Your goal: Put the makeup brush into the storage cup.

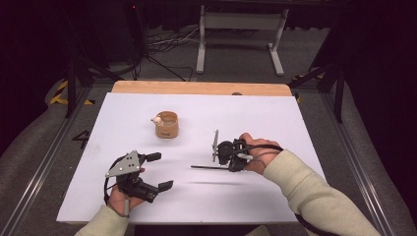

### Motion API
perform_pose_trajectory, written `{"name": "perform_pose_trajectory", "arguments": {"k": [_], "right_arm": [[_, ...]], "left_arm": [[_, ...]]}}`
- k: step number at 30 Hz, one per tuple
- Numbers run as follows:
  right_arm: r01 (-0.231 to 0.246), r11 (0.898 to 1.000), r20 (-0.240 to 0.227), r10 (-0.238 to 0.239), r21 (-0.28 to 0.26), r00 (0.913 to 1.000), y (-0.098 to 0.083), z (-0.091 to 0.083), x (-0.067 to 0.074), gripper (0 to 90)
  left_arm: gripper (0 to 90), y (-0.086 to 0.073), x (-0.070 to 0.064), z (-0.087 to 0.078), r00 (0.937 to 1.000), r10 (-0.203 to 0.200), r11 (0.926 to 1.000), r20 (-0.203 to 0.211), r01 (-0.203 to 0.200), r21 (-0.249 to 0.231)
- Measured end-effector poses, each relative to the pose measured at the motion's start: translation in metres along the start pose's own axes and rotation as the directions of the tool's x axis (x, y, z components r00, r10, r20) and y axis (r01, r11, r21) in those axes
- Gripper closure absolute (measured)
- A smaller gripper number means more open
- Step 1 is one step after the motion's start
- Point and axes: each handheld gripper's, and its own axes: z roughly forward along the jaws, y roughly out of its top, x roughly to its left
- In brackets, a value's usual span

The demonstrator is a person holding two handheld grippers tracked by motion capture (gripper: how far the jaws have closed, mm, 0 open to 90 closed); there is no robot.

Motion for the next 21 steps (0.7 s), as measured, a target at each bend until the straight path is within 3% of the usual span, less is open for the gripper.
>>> {"name": "perform_pose_trajectory", "arguments": {"k": [10,21], "right_arm": [[0.043,0.999,-0.01,-0.043,0.005,0.999,0.014,-0.002,0.012,85.8],[0.06,0.998,-0.026,-0.06,0.014,0.9979,0.021,0.0,0.017,85.8]], "left_arm": [[5.4,0.014,-0.007,0.025,0.9973,0.053,0.9958,0.051,-0.056,0.072],[21.4,0.014,-0.007,0.043,0.9951,0.069,0.9852,0.072,-0.079,0.152]]}}
